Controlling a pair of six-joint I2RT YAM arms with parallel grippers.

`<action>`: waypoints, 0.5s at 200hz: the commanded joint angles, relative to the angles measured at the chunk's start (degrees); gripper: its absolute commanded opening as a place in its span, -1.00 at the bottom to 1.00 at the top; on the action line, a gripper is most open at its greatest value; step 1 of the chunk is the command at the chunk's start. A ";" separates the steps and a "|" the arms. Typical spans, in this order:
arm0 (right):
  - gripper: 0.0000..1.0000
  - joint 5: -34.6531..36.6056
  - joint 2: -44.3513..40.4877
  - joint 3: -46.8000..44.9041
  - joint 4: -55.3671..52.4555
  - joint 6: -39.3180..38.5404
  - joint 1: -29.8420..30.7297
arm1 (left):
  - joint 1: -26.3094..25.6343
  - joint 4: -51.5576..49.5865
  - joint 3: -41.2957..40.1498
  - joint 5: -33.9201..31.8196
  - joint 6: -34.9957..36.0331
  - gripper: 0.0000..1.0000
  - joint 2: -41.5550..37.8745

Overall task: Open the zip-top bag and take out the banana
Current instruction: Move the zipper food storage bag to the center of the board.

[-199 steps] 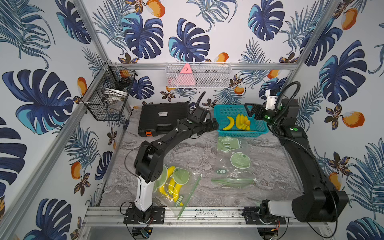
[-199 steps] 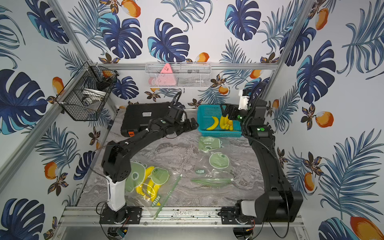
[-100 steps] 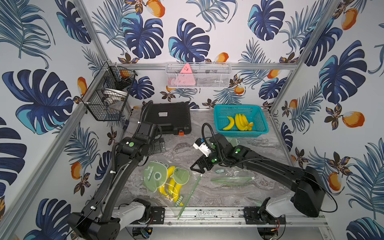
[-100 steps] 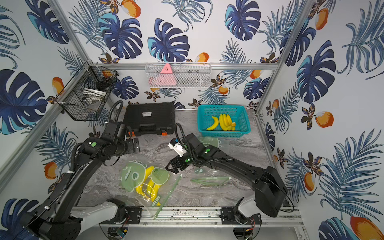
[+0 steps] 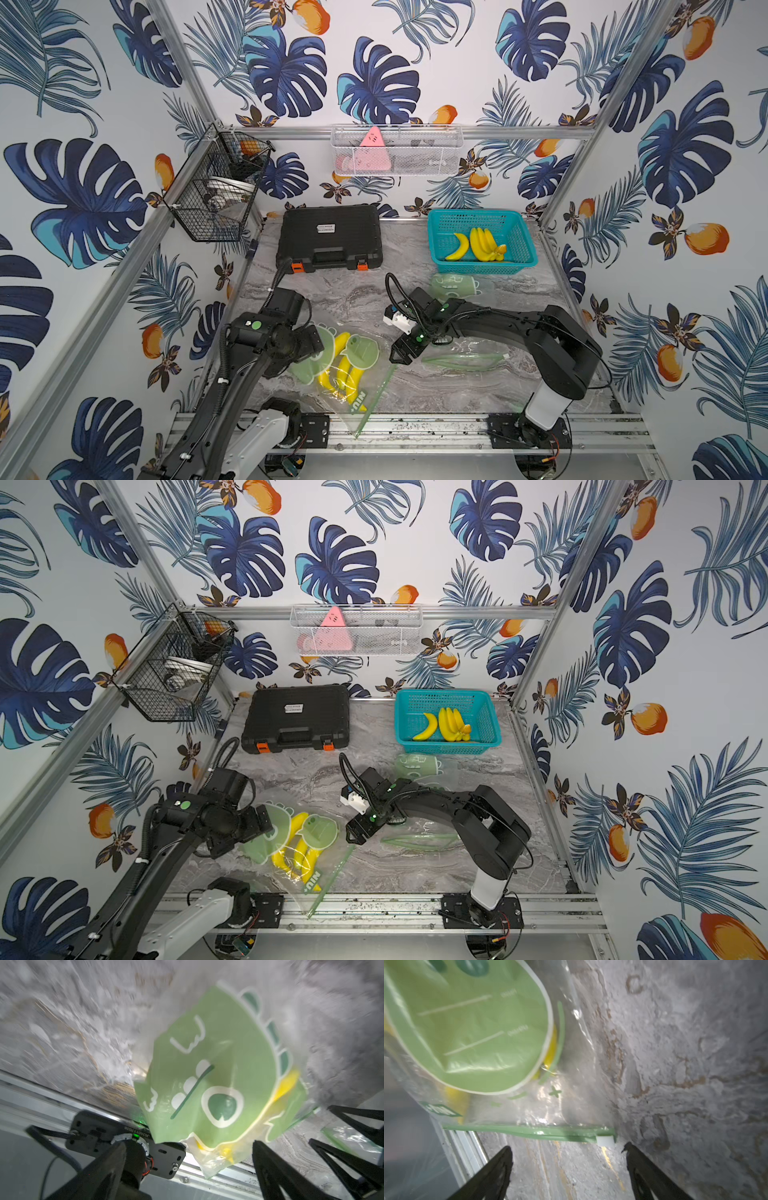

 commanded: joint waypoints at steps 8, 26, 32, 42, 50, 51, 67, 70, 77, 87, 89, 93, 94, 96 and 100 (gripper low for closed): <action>0.72 0.90 0.50 -0.90 -1.09 -0.98 -0.60 | 0.10 10.70 -5.15 3.41 -5.03 0.98 -0.05; 0.67 0.84 2.66 0.82 -2.92 -0.96 -0.53 | 0.10 14.81 -5.80 3.54 -4.14 0.98 3.89; 0.65 1.30 3.65 1.68 -3.84 -0.73 -0.52 | 0.10 16.19 -6.27 4.35 -4.08 0.98 5.39; 0.62 2.89 4.73 2.33 -4.38 0.32 -0.70 | 0.10 18.82 -7.34 4.62 -4.23 0.98 7.49; 0.63 3.41 4.48 2.24 -4.02 0.47 -0.85 | 0.10 20.63 -8.31 4.46 -4.58 0.98 8.53; 0.63 3.56 4.39 2.20 -3.85 0.55 -0.86 | 0.10 20.91 -8.40 4.29 -4.64 0.98 8.63; 0.65 5.21 2.63 1.30 -2.24 1.61 -1.71 | 0.09 24.79 -10.19 3.89 -4.98 0.98 9.95; 0.64 4.95 2.53 1.34 -2.19 1.71 -1.91 | 0.04 25.55 -10.53 3.69 -5.02 0.98 10.28; 0.64 3.99 2.62 1.78 -2.62 1.83 -2.33 | 0.15 27.30 -11.29 3.71 -5.23 0.98 11.27; 0.60 2.35 3.88 3.10 -4.29 1.23 -2.68 | 0.03 30.12 -12.52 4.24 -5.48 0.98 13.08; 0.59 2.19 4.24 3.35 -4.71 1.15 -2.67 | 0.02 30.68 -12.73 4.39 -5.46 0.98 13.46; 0.57 2.10 4.85 3.94 -5.59 0.96 -2.64 | 0.01 31.79 -13.19 4.74 -5.55 0.98 14.28; 0.56 2.03 5.06 4.11 -5.73 0.92 -2.63 | 0.01 32.08 -13.26 4.83 -5.61 0.98 14.45; 0.54 1.74 5.39 4.30 -6.06 0.90 -2.67 | 0.01 32.56 -13.49 4.94 -5.76 0.98 14.77; 0.51 1.23 5.87 4.57 -6.55 0.81 -2.65 | 0.03 33.53 -13.86 5.00 -6.06 0.97 15.64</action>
